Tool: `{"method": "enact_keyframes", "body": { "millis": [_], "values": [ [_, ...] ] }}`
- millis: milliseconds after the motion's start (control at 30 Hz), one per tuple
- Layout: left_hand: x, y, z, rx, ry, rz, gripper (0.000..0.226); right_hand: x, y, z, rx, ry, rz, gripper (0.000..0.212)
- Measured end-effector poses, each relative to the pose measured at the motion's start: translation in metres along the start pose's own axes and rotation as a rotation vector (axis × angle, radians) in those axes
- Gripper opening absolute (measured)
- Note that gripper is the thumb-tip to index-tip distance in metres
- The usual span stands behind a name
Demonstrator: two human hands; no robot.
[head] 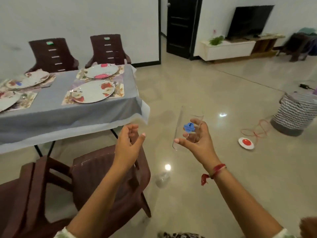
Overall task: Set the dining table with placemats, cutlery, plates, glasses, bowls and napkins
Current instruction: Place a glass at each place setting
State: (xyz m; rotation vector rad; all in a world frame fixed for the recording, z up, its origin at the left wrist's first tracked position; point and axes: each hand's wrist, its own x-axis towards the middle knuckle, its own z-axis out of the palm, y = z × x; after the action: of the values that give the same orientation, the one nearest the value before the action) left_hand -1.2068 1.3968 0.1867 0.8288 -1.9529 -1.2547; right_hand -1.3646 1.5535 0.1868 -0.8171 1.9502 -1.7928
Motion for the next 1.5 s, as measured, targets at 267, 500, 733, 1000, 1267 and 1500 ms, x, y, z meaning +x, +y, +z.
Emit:
{"method": "enact_keyframes", "body": {
  "millis": [267,500,733,1000,1267,1500],
  "values": [
    [0.078,-0.009,0.074,0.044,0.206,-0.135,0.027,0.149,0.040,-0.025,0.036,-0.235,0.004,0.086],
    [0.199,-0.031,0.114,0.032,0.383,-0.215,0.027,0.305,0.059,-0.001,0.023,-0.393,-0.026,0.079],
    [0.315,-0.043,0.124,0.087,0.482,-0.271,0.027,0.459,0.067,0.054,-0.038,-0.470,-0.068,0.075],
    [0.458,-0.116,0.109,0.183,0.603,-0.358,0.028,0.627,0.116,0.172,-0.033,-0.481,-0.055,0.072],
    [0.612,-0.175,0.084,0.238,0.749,-0.552,0.026,0.779,0.167,0.305,-0.078,-0.713,0.066,0.065],
    [0.664,-0.202,0.053,0.312,0.848,-0.664,0.027,0.827,0.184,0.386,-0.115,-0.817,0.068,0.068]
  ]
}}
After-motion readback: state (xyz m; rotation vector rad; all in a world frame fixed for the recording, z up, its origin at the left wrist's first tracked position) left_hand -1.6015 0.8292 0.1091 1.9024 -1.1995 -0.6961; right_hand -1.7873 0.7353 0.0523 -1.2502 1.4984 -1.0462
